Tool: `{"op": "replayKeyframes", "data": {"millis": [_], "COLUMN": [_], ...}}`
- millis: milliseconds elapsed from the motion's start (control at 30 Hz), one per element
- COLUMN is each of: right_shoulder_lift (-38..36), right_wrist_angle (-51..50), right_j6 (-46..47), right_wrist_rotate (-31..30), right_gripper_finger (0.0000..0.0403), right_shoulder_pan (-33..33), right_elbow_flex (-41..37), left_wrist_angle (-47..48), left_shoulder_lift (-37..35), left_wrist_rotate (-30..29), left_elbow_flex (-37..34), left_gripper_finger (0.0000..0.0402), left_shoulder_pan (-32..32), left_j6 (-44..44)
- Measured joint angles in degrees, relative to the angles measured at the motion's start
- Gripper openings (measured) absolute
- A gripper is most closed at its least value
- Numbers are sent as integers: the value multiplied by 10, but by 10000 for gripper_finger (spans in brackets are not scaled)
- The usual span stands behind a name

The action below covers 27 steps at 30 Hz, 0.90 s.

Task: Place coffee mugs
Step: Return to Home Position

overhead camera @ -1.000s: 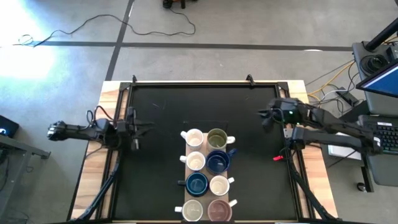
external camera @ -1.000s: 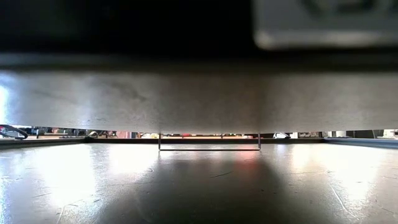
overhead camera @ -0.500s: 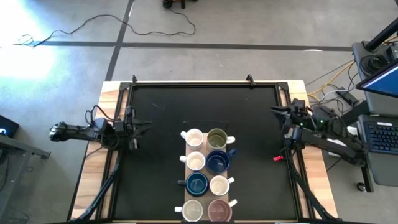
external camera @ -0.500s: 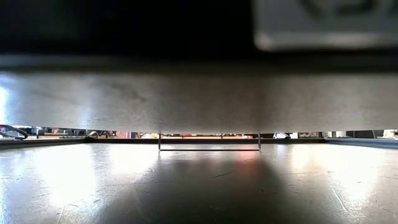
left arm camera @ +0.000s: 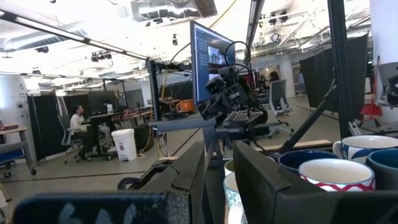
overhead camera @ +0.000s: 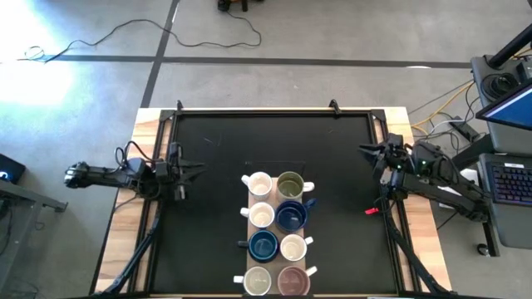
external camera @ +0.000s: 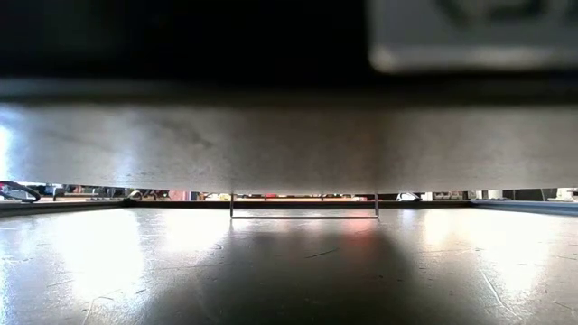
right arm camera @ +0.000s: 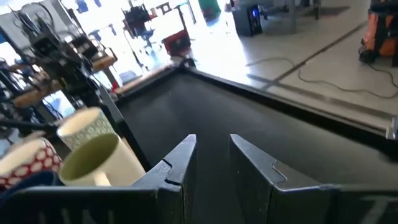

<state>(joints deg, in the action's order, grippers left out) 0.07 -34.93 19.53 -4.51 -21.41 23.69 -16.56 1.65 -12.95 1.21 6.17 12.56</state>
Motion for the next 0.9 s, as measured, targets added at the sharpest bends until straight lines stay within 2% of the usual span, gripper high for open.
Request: {"op": "replayKeyframes", "data": {"millis": [733, 800, 900], "right_shoulder_lift": [-1, -1, -1], "right_wrist_angle": [10, 53, 183], "right_j6": [0, 5, 7], "right_wrist_rotate": [0, 0, 1], "right_gripper_finger": [84, 84, 84], "right_shoulder_pan": [0, 0, 0], "right_elbow_flex": [-4, -14, -47], "left_wrist_angle": [-1, -1, -1], "left_shoulder_lift": [25, 28, 32], "left_wrist_rotate": [0, 0, 0], "left_elbow_flex": [0, 0, 0], "left_gripper_finger": [68, 68, 68], "left_shoulder_pan": [0, 0, 0], "left_j6": [0, 0, 0]}}
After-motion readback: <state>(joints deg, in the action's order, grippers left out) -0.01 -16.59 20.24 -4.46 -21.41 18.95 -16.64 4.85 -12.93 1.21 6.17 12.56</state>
